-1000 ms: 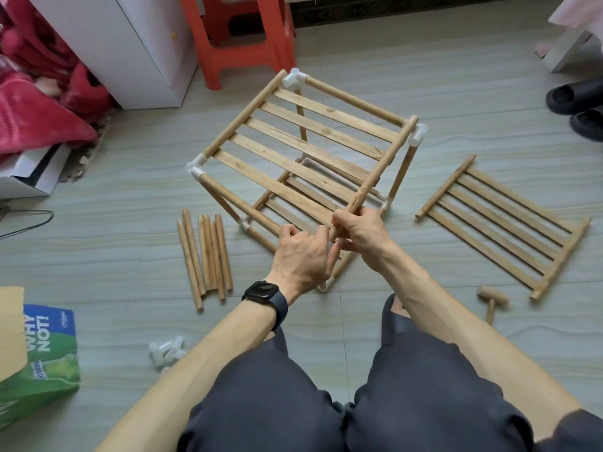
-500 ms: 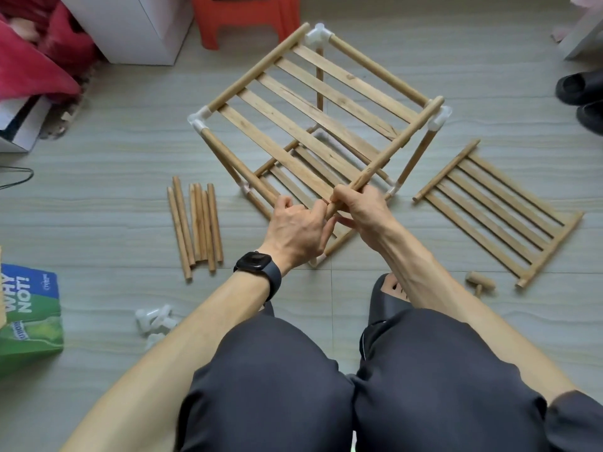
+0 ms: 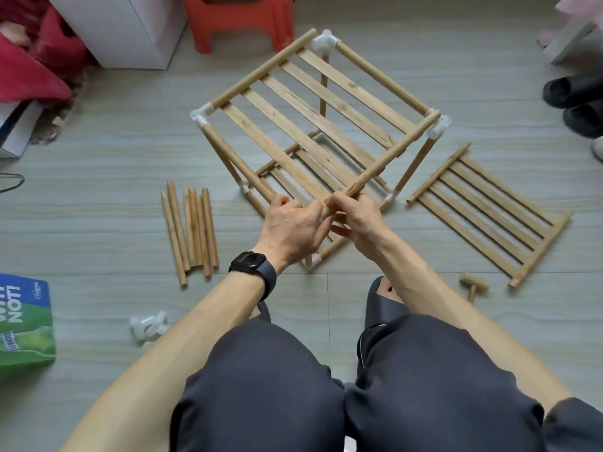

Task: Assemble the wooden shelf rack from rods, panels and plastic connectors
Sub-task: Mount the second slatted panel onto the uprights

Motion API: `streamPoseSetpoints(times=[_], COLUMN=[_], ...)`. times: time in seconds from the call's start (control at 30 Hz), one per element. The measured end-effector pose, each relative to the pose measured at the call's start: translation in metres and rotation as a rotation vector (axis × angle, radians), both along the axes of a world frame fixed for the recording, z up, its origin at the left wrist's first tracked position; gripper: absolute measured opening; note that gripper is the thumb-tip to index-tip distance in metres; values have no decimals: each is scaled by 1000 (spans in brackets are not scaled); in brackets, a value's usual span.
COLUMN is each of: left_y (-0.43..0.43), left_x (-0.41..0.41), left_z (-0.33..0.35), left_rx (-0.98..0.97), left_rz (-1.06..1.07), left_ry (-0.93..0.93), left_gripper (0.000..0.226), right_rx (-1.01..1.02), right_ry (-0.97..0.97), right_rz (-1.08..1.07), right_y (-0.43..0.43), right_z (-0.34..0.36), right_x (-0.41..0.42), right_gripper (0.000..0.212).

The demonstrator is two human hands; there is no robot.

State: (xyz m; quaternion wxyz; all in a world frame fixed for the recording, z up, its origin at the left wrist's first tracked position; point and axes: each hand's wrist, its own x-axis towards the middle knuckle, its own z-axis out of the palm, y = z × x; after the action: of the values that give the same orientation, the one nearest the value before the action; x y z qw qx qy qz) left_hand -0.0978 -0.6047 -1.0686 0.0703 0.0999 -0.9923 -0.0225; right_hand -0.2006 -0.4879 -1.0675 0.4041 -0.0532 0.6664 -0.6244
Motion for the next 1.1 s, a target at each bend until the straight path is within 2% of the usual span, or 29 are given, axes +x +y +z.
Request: streamPoseSetpoints(times=[0.13, 0.23, 0.33, 0.43, 0.47, 0.53, 0.6, 0.63, 0.7, 0.77, 0.83, 0.93, 1.1], left_y=[3, -7, -29, -58, -67, -83, -91, -92, -86, -76, -69, -79, -93], left_x=[-12, -7, -4, -12, -16, -24, -31, -34, -39, -43, -43, -39, -37], left_z=[3, 5, 9, 16, 19, 25, 28, 29, 30, 28, 26, 23, 18], left_rx=[82, 149, 55, -12, -18, -20, -12, -4, 12, 24, 28, -6, -53], left_rz=[-56, -209, -302, -196, -132, -14, 67, 98, 141, 147, 132, 148, 196], left_ry=[-3, 67, 76, -34, -77, -157, -245, -280, -296, -263, -233, -212, -203], left_gripper=[43, 53, 74, 81, 82, 85, 91, 93, 92, 89, 85, 77, 57], right_rx=[-37, 60, 165, 325, 421, 642, 657, 638, 713, 841, 894, 909, 870], right_ry=[28, 124, 190, 342, 435, 698, 982, 1099, 1208, 1185, 1155, 1236, 1422], right_rz=[-35, -2, 35, 110, 123, 52, -55, -20, 246, 520, 597, 527, 513], right_y=[11, 15, 23, 33, 34, 33, 28, 24, 13, -1, -12, -22, -26], right_z=[-3, 2, 5, 16, 22, 35, 46, 48, 43, 28, 19, 16, 17], right_x=[-14, -26, -48, -77, -86, -94, -82, -70, -48, -36, -40, -58, -75], right_gripper=[15, 18, 15, 12, 21, 50, 64, 70, 93, 108, 108, 98, 61])
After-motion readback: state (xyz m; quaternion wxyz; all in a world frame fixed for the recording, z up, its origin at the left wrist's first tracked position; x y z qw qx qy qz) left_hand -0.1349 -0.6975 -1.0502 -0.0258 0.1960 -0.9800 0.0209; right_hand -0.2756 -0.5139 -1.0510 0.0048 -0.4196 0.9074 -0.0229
